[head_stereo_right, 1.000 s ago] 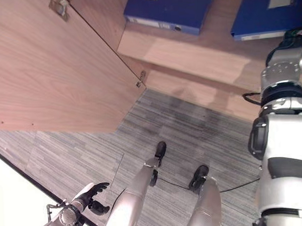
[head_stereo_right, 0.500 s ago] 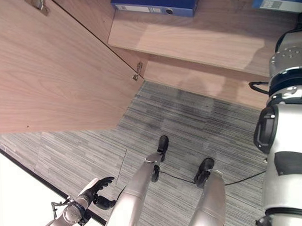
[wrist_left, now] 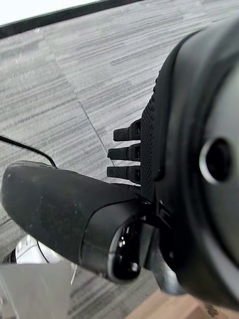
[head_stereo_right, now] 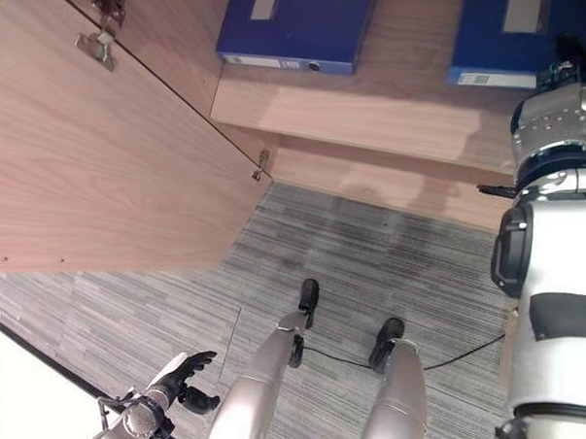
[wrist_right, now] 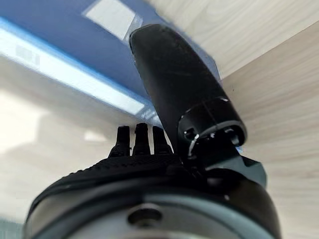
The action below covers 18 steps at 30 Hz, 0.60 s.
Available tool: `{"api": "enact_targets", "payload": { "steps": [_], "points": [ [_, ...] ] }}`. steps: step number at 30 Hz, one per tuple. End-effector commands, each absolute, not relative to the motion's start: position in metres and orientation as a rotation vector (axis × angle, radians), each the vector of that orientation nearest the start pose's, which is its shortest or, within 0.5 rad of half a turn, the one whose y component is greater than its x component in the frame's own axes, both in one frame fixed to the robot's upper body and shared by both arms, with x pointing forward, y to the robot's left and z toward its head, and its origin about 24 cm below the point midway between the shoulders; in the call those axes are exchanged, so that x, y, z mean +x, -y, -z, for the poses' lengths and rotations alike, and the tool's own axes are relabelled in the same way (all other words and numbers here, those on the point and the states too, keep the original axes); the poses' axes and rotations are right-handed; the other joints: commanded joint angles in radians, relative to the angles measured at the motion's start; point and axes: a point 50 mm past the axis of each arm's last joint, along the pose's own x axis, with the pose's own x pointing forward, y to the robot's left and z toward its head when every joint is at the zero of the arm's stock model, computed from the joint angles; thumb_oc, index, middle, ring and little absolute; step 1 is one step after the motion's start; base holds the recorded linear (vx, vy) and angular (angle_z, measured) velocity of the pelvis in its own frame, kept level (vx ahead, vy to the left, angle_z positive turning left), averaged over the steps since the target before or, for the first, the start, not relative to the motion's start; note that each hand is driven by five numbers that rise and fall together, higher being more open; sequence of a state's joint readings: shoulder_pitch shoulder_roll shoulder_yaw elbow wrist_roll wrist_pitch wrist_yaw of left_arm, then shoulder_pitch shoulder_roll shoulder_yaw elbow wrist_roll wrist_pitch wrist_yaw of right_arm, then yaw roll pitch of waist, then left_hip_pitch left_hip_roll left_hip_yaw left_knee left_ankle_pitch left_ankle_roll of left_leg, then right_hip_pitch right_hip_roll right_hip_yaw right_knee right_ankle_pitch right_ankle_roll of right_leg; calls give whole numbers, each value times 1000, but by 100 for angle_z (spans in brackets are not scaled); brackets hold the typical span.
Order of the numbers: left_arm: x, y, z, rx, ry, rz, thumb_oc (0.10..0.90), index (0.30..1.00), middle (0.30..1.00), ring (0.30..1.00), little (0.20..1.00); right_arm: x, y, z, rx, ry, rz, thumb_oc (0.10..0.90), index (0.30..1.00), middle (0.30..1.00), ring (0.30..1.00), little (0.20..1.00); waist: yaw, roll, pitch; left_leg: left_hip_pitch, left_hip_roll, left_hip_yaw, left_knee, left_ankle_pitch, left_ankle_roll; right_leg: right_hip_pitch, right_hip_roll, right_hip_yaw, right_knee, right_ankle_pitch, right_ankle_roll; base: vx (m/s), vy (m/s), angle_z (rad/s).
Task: Put the empty folder in the office cabinet
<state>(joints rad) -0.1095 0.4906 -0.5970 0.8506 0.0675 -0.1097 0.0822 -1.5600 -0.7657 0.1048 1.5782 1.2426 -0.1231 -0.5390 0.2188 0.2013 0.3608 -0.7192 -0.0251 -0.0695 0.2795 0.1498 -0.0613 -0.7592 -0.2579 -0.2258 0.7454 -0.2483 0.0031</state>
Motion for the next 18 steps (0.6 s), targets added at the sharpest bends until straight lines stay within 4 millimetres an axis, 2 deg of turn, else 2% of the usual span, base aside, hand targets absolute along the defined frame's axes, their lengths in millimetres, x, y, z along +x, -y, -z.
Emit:
{"api": "enact_targets", "payload": {
  "steps": [1, 3, 4, 5, 7, 8, 9, 10, 12, 13, 14, 15, 16, 17, 18],
  "points": [
    [178, -265, 109, 905, -818, 232, 800, 900, 900, 900, 900, 349, 366, -335, 785, 360, 951, 800, 900, 900, 900, 900, 6, -14, -32, 119, 24, 6, 31, -252, -42, 155, 46, 13, -154, -85, 103, 0, 0, 0],
    [177, -266, 110, 907, -829, 222, 800, 900, 900, 900, 900, 350, 367, -330, 771, 332, 962, 800, 900, 900, 900, 900, 6, -17, -31, 133, 25, 4, 17, -246, -43, 171, 49, 10, -171, -78, 104, -61, 11, -3],
    [176, -265, 112, 917, -838, 228, 800, 900, 900, 900, 900, 354, 363, -322, 765, 292, 964, 800, 900, 900, 900, 900, 9, -17, -26, 141, 27, 8, -6, -211, -41, 180, 51, 0, -203, -38, 100, 0, 0, 0],
    [177, -264, 113, 917, -837, 228, 800, 900, 900, 900, 900, 354, 363, -322, 764, 294, 964, 800, 900, 900, 900, 900, 6, -19, -33, 153, 27, 4, -12, -230, -43, 191, 56, 11, -206, -59, 103, -29, 12, -4],
    [177, -264, 114, 918, -849, 217, 800, 900, 900, 900, 900, 356, 360, -317, 767, 268, 979, 800, 900, 900, 900, 900, 7, -20, -36, 169, 29, 5, -38, -219, -44, 209, 62, 6, -235, -49, 104, -8, 8, -6],
    [176, -263, 115, 917, -855, 210, 800, 900, 900, 900, 900, 359, 356, -315, 770, 258, 977, 800, 900, 900, 900, 900, 12, -18, -31, 165, 30, 10, -46, -192, -41, 208, 61, -6, -246, -22, 101, -6, 22, -9],
    [175, -261, 117, 909, -863, 207, 800, 900, 900, 900, 900, 362, 352, -316, 764, 255, 963, 800, 900, 900, 900, 900, 9, -20, -39, 186, 31, 6, -64, -209, -43, 223, 65, 5, -257, -39, 106, -106, 65, -12],
    [173, -261, 119, 907, -871, 203, 800, 900, 900, 900, 900, 364, 349, -314, 755, 249, 957, 800, 900, 900, 900, 900, 15, -16, -35, 187, 34, 9, -79, -177, -39, 224, 64, -8, -273, -5, 105, -1, 29, -14],
    [172, -257, 122, 880, -882, 172, 800, 900, 900, 900, 900, 366, 350, -297, 753, 218, 977, 800, 900, 900, 900, 900, 19, -14, -40, 221, 40, 7, -126, -150, -44, 261, 67, -20, -319, 13, 109, -31, 25, -12],
    [172, -258, 122, 881, -883, 172, 800, 900, 900, 900, 900, 366, 350, -296, 753, 216, 977, 800, 900, 900, 900, 900, 19, -13, -40, 225, 41, 7, -130, -148, -44, 265, 69, -21, -323, 14, 109, 25, 15, -4],
    [185, -245, 120, 879, -854, 206, 800, 900, 900, 900, 900, 376, 335, -289, 714, 181, 947, 800, 900, 900, 900, 900, 10, -15, -41, 236, 45, 9, -144, -144, -45, 273, 69, -23, -334, 17, 111, 0, 0, 0],
    [189, -239, 120, 851, -846, 200, 800, 900, 900, 900, 900, 378, 332, -283, 709, 146, 943, 800, 900, 900, 900, 900, 8, -14, -44, 244, 46, 8, -155, -138, -47, 282, 70, -24, -346, 20, 113, 31, 2, -4],
    [184, -237, 124, 857, -853, 202, 800, 900, 900, 900, 900, 371, 344, -270, 738, 120, 992, 800, 900, 900, 900, 900, 17, -8, -49, 264, 50, 2, -177, -130, -50, 309, 68, -35, -368, 24, 115, 21, -12, -7],
    [183, -236, 124, 858, -854, 204, 800, 900, 900, 900, 900, 371, 345, -269, 738, 119, 993, 800, 900, 900, 900, 900, 18, -7, -50, 267, 51, 1, -180, -129, -50, 312, 68, -37, -370, 25, 115, 37, -46, -5],
    [173, -237, 129, 865, -879, 213, 800, 900, 900, 900, 900, 366, 354, -258, 755, 107, 1019, 800, 900, 900, 900, 900, 25, -8, -54, 288, 55, -4, -197, -124, -51, 339, 69, -46, -387, 29, 118, 26, -27, 8]
  ]
}}
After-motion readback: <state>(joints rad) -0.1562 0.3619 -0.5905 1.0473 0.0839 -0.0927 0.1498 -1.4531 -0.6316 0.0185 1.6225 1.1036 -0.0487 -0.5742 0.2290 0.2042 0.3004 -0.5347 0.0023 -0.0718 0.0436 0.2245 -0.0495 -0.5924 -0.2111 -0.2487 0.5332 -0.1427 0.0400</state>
